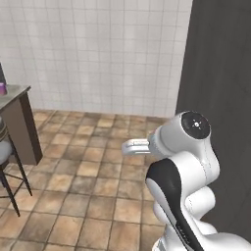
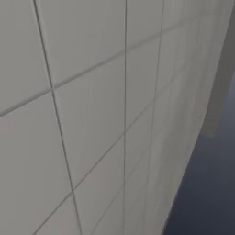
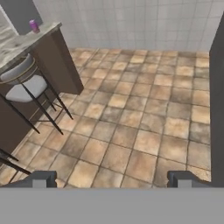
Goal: Four empty soda cans are scattered around the kitchen. Gather all the cans and cluster them next to the stove for recycling.
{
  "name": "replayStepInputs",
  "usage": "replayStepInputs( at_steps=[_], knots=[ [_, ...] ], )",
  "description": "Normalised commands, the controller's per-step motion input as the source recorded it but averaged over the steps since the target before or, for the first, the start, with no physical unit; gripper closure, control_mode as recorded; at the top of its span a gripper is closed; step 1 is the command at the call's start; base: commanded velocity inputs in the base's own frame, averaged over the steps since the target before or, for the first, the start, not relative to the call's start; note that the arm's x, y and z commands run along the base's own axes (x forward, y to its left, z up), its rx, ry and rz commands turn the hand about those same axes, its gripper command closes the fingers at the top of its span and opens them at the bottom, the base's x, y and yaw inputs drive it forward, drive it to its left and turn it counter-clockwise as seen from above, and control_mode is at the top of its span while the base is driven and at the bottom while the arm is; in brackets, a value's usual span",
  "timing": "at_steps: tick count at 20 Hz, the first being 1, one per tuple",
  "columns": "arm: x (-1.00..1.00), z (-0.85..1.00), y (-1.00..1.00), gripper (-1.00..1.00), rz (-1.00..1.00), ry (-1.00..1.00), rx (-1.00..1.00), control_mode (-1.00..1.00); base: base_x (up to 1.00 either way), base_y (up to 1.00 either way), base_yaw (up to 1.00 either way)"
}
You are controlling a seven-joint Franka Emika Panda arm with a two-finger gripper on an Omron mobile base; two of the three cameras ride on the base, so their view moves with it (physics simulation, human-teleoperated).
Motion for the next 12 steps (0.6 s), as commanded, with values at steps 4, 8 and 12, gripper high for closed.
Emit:
replayStepInputs(
  at_steps=[4,8,12],
  knots=[
    [0.0,0.0,0.0,-1.0,0.0,0.0,0.0,1.0,0.32,-0.19,0.24],
    [0.0,0.0,0.0,-1.0,0.0,0.0,0.0,1.0,0.34,-0.34,0.28],
    [0.0,0.0,0.0,-1.0,0.0,0.0,0.0,1.0,0.37,-0.55,0.34]
  ],
)
